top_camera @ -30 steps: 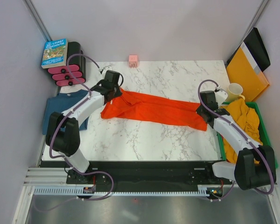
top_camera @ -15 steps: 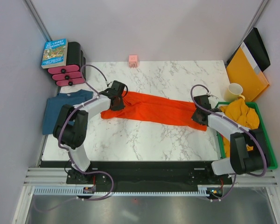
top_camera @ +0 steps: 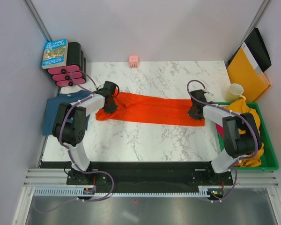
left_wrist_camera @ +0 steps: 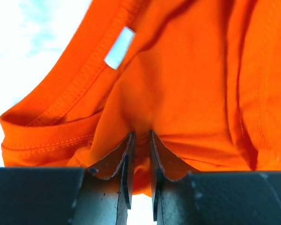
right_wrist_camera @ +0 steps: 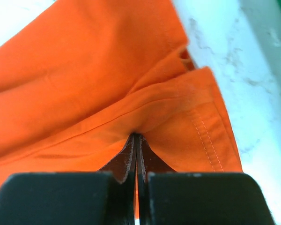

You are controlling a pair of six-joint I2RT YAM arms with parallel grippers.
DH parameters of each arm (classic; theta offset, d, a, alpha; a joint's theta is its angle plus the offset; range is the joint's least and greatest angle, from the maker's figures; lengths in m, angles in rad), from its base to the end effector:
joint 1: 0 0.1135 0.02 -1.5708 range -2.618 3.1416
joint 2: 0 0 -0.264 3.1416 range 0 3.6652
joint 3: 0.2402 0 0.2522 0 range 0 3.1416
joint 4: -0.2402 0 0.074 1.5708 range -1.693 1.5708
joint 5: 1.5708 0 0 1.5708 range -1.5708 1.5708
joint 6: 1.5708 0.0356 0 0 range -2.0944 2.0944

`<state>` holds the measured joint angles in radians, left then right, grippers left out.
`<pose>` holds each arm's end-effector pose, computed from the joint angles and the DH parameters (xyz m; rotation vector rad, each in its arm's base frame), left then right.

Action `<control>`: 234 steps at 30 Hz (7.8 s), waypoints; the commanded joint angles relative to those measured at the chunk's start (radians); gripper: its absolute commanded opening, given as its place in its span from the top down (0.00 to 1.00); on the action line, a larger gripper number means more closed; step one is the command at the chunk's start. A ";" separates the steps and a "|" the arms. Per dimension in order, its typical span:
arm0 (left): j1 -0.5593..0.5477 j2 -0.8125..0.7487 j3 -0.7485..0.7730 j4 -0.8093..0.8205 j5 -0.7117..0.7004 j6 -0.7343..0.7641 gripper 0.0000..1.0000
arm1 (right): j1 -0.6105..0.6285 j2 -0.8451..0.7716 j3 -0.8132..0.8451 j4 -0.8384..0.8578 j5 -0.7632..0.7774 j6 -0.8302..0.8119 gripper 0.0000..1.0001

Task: Fold and stack the t-shirts
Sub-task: Fold the other side of the tshirt into a rectangle, then rotate the tshirt 90 degrees, then grab the bottom of the folded rectangular tshirt with both arms

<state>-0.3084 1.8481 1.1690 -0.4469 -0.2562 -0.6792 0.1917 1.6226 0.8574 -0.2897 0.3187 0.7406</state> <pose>0.3526 -0.1029 0.1624 -0.5604 2.5724 0.0164 0.3016 0.0472 0.1570 0.7926 2.4175 -0.0635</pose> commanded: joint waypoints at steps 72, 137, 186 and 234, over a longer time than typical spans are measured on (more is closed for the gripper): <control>-0.037 0.690 1.109 -0.679 0.095 0.020 0.95 | 0.178 -0.119 -0.070 -0.261 -0.234 0.029 0.99; -0.265 0.287 0.372 -0.124 0.348 0.147 0.91 | 0.368 0.502 0.654 -0.154 -0.089 -0.185 1.00; -0.279 -0.197 -0.200 0.034 0.502 0.015 0.89 | 0.301 0.821 1.345 -0.203 -0.161 -0.336 0.51; -0.288 -0.110 -0.178 0.045 0.518 0.026 0.90 | 0.273 0.594 0.970 -0.002 -0.032 -0.222 1.00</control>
<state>-0.5915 1.7264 0.9733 -0.4339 0.2459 -0.6357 0.4767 2.2829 1.8774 -0.3237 0.2516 0.4778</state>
